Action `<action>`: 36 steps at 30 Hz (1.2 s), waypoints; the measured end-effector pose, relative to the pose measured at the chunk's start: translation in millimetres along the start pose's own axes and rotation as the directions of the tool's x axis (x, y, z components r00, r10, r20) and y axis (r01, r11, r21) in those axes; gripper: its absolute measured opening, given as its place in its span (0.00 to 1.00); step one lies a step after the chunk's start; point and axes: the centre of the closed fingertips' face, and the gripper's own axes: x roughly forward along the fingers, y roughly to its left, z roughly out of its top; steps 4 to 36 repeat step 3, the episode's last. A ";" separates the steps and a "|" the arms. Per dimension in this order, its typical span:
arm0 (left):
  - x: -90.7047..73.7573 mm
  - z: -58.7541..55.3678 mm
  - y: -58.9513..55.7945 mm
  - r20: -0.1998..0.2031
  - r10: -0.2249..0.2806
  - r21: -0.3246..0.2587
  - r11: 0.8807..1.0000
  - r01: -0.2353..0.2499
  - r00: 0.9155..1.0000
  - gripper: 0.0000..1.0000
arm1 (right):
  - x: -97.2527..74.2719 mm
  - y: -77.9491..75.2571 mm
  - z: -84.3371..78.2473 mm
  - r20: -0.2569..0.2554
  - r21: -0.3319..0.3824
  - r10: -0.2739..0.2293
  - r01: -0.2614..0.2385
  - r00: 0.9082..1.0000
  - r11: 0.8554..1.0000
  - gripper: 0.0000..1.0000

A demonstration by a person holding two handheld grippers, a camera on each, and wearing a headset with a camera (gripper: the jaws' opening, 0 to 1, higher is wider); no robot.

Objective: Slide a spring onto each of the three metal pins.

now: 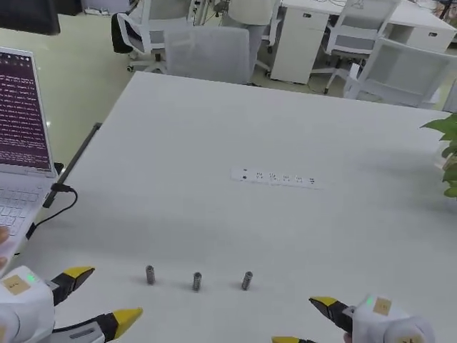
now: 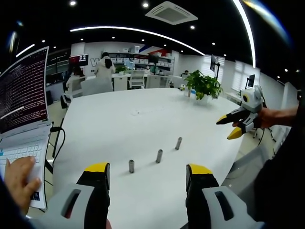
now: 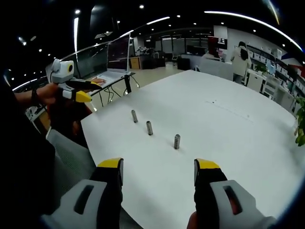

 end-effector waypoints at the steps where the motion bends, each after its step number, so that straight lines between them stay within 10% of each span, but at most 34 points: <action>1: -0.5 -0.8 0.1 0.000 0.003 -0.002 1.000 -0.003 1.000 0.61 | -0.1 0.6 -0.9 -0.001 0.002 0.000 0.000 1.000 1.000 0.59; 36: -1.1 -2.1 2.1 0.002 0.008 -0.010 1.000 -0.008 1.000 0.62 | -1.5 3.2 -4.3 -0.004 0.005 -0.002 0.002 1.000 1.000 0.59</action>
